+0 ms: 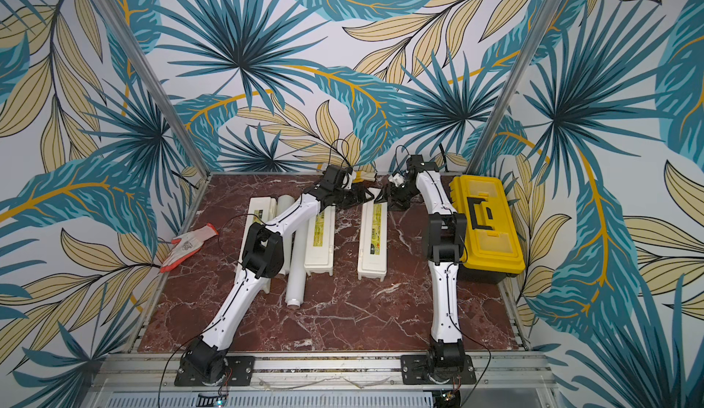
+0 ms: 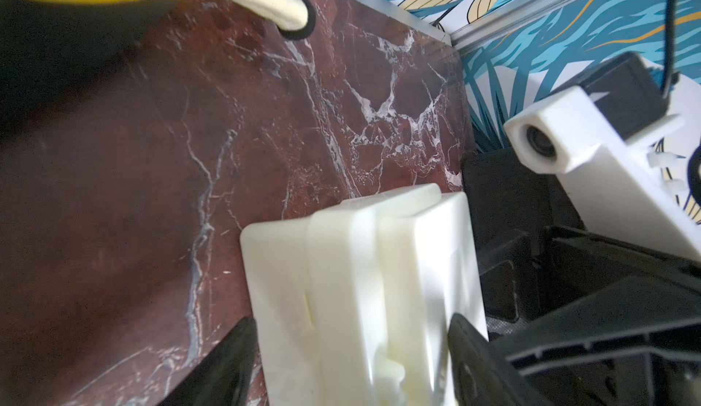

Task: Put plastic wrap rolls into dispensers
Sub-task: Close the lid on the plastic wrap cutting box.

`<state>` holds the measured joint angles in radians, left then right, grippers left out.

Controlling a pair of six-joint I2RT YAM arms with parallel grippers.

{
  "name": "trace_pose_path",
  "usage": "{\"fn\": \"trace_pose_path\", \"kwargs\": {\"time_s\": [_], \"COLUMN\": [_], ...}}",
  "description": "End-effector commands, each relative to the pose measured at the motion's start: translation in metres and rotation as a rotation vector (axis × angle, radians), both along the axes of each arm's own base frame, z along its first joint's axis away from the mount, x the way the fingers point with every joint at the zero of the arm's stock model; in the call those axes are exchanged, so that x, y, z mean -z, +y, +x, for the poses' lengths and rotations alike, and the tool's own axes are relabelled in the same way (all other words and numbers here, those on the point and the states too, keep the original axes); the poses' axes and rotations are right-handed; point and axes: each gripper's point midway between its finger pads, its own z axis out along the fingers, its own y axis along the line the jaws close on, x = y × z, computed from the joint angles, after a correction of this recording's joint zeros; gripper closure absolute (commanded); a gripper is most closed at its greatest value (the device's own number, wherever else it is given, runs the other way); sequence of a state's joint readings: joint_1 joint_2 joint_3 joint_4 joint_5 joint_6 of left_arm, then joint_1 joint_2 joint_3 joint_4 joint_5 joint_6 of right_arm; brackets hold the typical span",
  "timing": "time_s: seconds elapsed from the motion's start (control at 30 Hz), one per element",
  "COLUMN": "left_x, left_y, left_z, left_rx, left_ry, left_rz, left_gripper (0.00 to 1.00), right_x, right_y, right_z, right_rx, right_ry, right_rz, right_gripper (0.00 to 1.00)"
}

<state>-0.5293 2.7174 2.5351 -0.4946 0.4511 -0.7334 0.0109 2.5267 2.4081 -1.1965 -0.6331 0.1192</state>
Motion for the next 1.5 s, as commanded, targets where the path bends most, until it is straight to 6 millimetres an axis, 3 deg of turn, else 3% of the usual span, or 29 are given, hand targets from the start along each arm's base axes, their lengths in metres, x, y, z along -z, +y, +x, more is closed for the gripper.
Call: {"fn": "trace_pose_path", "kwargs": {"time_s": [0.0,0.13,0.33,0.47,0.6,0.77,0.83,1.03,1.13,1.17,1.3,1.47], "left_x": [0.105,0.107,0.097,0.082,0.043,-0.011,-0.029,-0.070,-0.076,-0.091,-0.090,-0.074], "left_y": [0.050,0.056,0.069,0.066,0.059,0.057,0.055,0.038,0.032,0.032,0.018,0.001], "left_z": [-0.019,-0.027,-0.034,-0.031,-0.026,-0.023,-0.027,-0.051,-0.065,-0.071,-0.093,-0.114], "left_rx": [-0.130,-0.143,-0.155,-0.146,-0.110,-0.092,-0.082,-0.044,-0.051,-0.061,-0.057,-0.048], "left_ry": [0.235,0.286,0.316,0.288,0.194,0.062,0.020,-0.103,-0.114,-0.130,-0.139,-0.116], "left_rz": [0.271,0.294,0.313,0.296,0.276,0.283,0.290,0.348,0.376,0.369,0.405,0.446], "left_gripper": [0.35,0.45,0.48,0.41,0.23,0.15,0.15,0.12,0.11,0.11,0.10,0.09], "right_x": [0.064,0.062,0.060,0.055,0.050,0.059,0.052,-0.011,-0.039,-0.045,-0.042,-0.013], "right_y": [-0.005,0.007,0.028,0.034,0.036,0.021,0.014,-0.006,-0.011,-0.014,-0.039,-0.066], "right_z": [-0.033,-0.028,-0.027,-0.027,-0.034,-0.052,-0.051,-0.036,-0.039,-0.042,-0.063,-0.107], "right_rx": [-0.045,-0.062,-0.095,-0.094,-0.066,0.029,0.072,0.138,0.145,0.151,0.242,0.306], "right_ry": [0.186,0.156,0.152,0.153,0.171,0.183,0.129,-0.139,-0.217,-0.234,-0.186,-0.085], "right_rz": [-0.128,-0.103,-0.010,0.019,0.043,0.018,0.023,0.021,0.019,0.007,-0.046,-0.190], "right_gripper": [0.27,0.24,0.27,0.30,0.36,0.41,0.31,0.18,0.17,0.16,0.15,0.16]}}
